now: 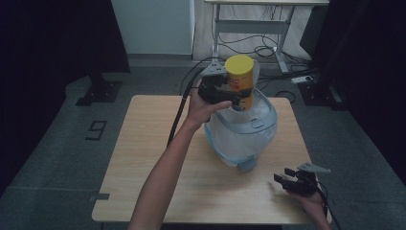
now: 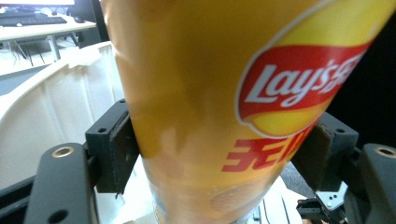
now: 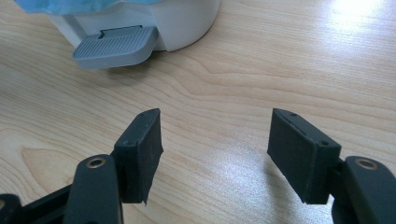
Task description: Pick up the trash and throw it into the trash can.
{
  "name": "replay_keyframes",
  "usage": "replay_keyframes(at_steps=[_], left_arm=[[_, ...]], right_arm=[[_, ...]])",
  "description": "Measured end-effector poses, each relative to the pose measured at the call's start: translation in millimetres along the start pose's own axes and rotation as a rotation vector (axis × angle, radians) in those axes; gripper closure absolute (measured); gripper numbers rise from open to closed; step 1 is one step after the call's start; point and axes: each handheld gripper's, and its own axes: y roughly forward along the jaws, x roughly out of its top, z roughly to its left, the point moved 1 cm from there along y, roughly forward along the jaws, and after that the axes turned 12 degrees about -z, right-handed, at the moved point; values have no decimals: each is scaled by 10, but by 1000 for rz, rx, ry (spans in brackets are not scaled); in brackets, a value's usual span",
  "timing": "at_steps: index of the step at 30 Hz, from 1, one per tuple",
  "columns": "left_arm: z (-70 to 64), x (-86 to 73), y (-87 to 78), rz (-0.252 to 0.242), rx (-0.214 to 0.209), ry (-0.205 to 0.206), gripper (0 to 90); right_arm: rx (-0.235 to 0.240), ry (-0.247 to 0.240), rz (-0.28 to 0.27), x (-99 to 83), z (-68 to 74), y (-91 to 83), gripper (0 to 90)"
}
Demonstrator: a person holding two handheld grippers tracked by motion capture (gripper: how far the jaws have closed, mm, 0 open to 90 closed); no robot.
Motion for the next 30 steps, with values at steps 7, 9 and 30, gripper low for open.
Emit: replay_keyframes(at_steps=[7,9,30], left_arm=[[0,27,162,8,-5,0,247],[5,26,205,13,-4,-1,246],[73,-50,234,35,57,-6,129]], right_arm=[[6,-11,8,-3,9,16,346],[5,-8,6,-1,2,13,346],[4,-2,6,-8,-2,0,346]])
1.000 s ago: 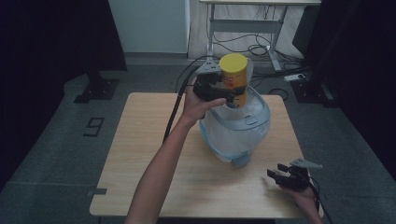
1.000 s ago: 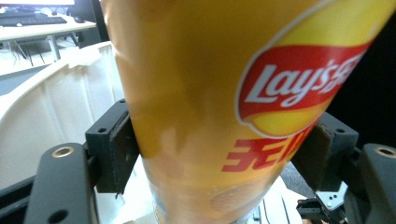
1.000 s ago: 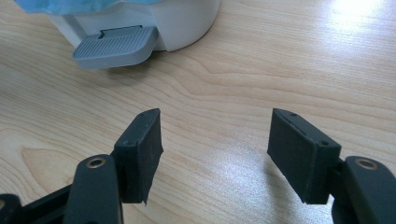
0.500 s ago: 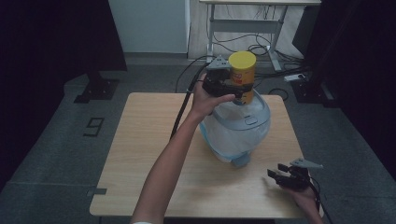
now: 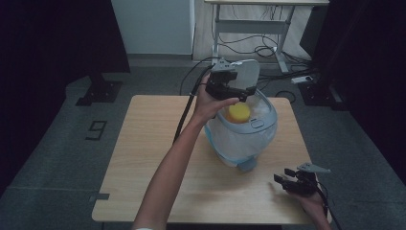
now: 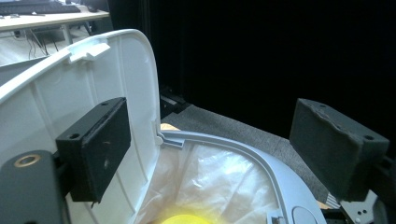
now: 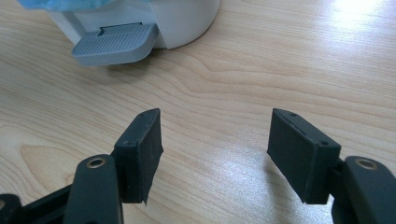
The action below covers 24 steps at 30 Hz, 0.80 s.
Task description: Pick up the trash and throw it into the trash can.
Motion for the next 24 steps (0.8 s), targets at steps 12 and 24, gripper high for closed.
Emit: replay_keyframes(at_steps=[12,24], left_arm=[[-76,-62,-257,-13,1,30,146],[15,-206,-653,-25,49,19,150]], right_arm=[[-5,-5,2,-2,-5,-4,346],[-7,-10,6,-11,26,3,346]])
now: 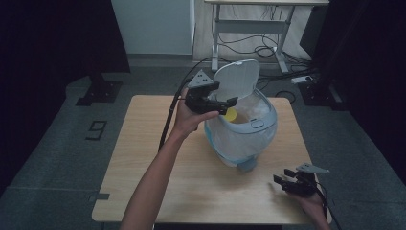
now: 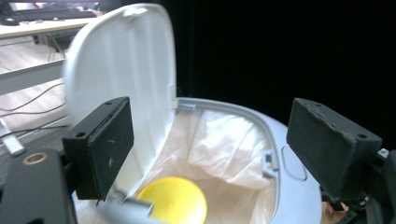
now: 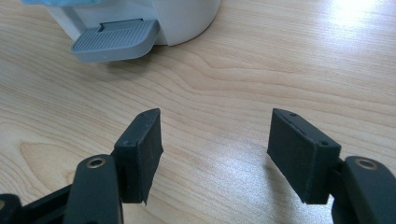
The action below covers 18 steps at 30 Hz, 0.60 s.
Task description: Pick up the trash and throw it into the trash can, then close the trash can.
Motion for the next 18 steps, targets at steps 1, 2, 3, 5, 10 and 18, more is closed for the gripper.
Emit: replay_keyframes(at_steps=[1,2,3,5,10,18], left_arm=[[26,-17,-28,-1,8,-7,150],[41,-27,-43,-3,12,-12,151],[60,-40,-61,-4,15,-17,151],[91,-63,-93,-3,19,-25,153],[115,-90,-120,-3,22,-32,154],[192,-95,-110,3,32,-39,154]], right_arm=[[-1,0,0,0,2,3,346],[0,-2,1,-1,5,6,346],[0,-2,1,-1,5,6,346],[0,-3,3,-4,3,8,346],[-2,-2,4,-5,-5,6,346],[-1,1,5,-6,-17,4,346]])
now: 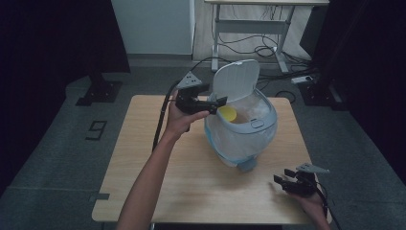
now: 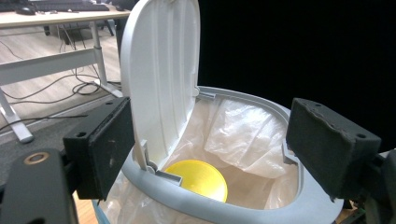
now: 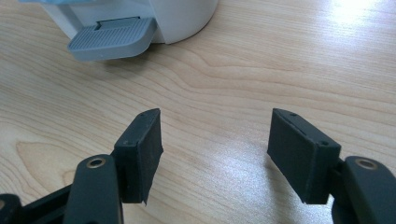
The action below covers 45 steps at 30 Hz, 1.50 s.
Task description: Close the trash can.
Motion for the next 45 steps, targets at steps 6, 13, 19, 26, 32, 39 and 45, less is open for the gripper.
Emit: replay_keyframes(at_steps=[6,13,19,26,32,39,45], left_arm=[[82,-4,43,-2,1,-20,159],[176,-38,159,13,-1,-27,159],[221,-13,298,36,-13,-15,161],[210,25,396,31,-41,-8,170],[169,41,418,22,-57,-17,167],[120,29,418,34,-93,-10,165],[15,-4,424,49,-118,1,152]], right_arm=[[0,1,2,-4,-4,1,346],[-5,7,3,-16,-22,-1,346],[-5,3,2,-15,-28,0,346],[-8,6,3,-17,-42,-11,346],[-12,9,1,-20,-48,-21,346],[-12,5,7,-21,-42,-15,346],[-23,16,7,-29,-72,-25,346]])
